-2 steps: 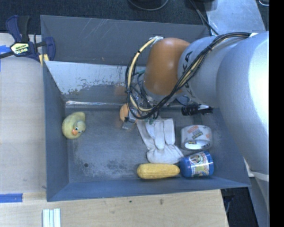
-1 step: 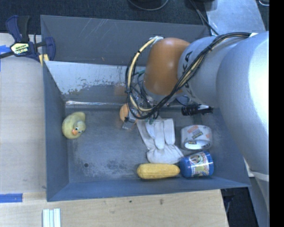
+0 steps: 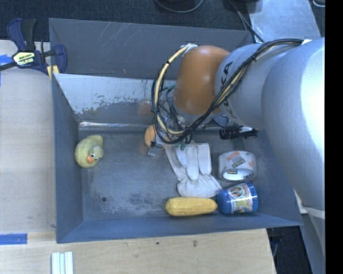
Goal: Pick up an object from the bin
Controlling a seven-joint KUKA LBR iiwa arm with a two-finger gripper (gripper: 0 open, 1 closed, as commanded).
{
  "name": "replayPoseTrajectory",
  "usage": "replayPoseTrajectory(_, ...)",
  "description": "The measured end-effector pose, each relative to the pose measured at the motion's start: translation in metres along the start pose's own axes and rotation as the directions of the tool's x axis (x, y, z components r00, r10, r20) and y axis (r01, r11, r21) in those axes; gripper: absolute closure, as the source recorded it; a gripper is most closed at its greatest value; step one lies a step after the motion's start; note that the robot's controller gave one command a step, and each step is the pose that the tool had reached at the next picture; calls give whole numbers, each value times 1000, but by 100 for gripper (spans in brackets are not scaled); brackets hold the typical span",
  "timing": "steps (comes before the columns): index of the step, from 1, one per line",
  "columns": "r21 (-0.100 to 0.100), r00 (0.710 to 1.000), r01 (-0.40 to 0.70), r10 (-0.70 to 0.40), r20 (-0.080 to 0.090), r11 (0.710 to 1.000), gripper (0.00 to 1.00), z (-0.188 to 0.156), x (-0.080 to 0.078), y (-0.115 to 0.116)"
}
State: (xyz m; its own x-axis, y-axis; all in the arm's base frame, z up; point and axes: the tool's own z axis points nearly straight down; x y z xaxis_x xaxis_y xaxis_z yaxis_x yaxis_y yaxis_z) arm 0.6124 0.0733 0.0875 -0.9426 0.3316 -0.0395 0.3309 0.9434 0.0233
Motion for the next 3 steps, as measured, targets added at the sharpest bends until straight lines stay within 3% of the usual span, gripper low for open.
replayPoseTrajectory(1, -2, 977, 212, -212, 11, 977, 100, 2, 15, 21)
replayPoseTrajectory(2, -5, 974, 225, -225, 18, 974, 100, 4, 15, 26)
replayPoseTrajectory(3, -3, 977, 212, -212, 14, 977, 100, -128, 18, 26)
